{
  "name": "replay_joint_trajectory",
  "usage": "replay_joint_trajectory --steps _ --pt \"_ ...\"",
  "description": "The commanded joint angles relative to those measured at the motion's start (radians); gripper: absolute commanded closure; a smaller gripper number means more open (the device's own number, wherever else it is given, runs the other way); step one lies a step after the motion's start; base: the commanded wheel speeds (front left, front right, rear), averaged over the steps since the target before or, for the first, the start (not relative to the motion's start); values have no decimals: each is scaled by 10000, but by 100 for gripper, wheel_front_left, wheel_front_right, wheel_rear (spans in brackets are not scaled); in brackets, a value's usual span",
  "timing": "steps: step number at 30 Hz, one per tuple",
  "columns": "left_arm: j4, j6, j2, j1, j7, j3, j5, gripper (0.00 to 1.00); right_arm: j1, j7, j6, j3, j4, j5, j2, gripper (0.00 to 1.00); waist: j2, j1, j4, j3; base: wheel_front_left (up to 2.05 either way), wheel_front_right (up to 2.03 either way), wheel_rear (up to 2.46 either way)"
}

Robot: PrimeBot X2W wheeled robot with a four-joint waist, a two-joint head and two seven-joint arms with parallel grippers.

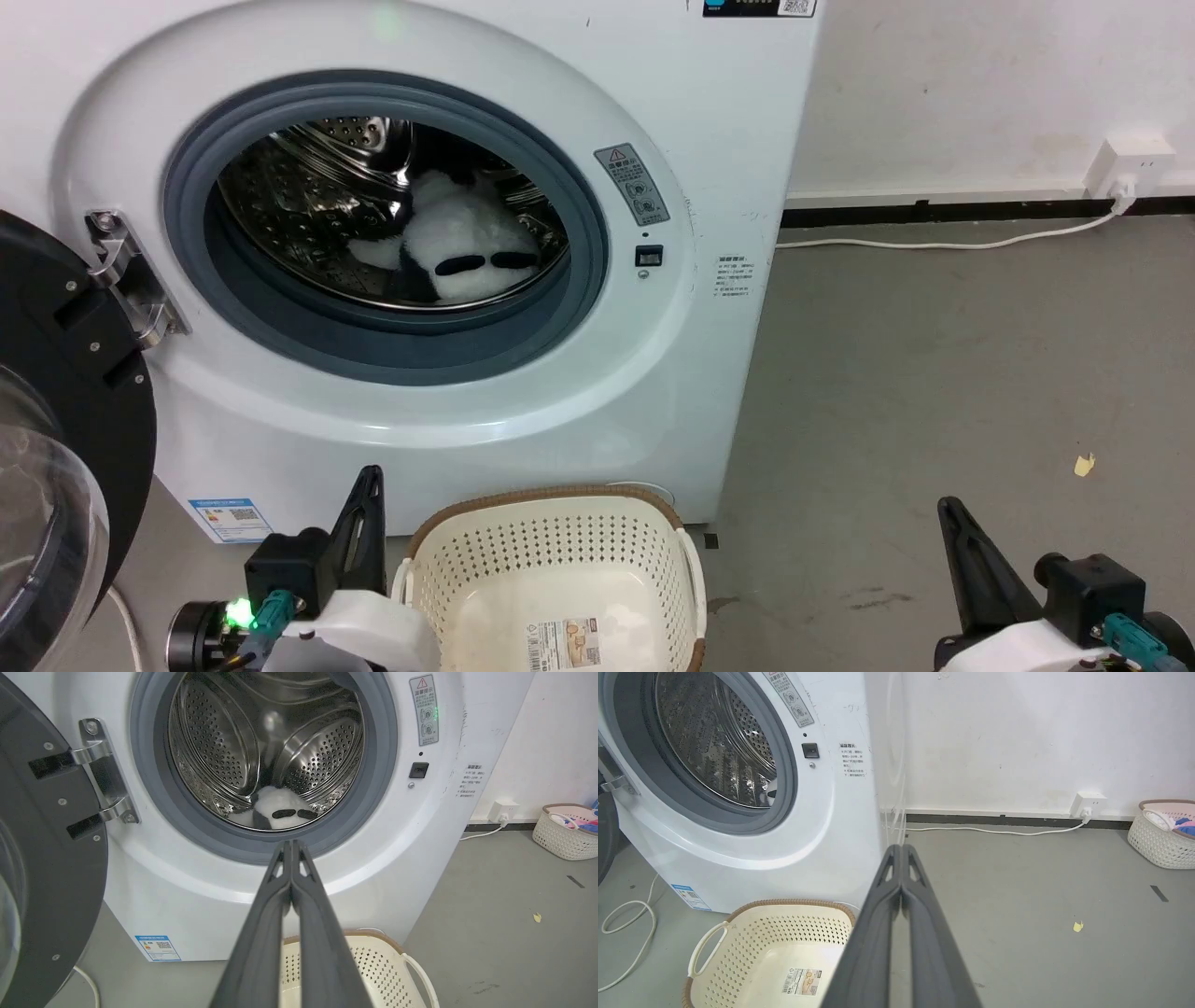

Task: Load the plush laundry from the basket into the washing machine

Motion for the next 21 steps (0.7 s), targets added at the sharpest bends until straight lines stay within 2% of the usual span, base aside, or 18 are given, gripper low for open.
replay_joint_trajectory --steps 1,21 --pt "-86 -38 -52 105 77 33 92 100 -128 64 -3 24 -71 -79 17 100 0 0 -12 2 0 0 0" --pt "-427 -104 -115 135 481 211 421 100 -349 359 -5 85 -176 -371 22 100 0 0 -198 36 0 0 0"
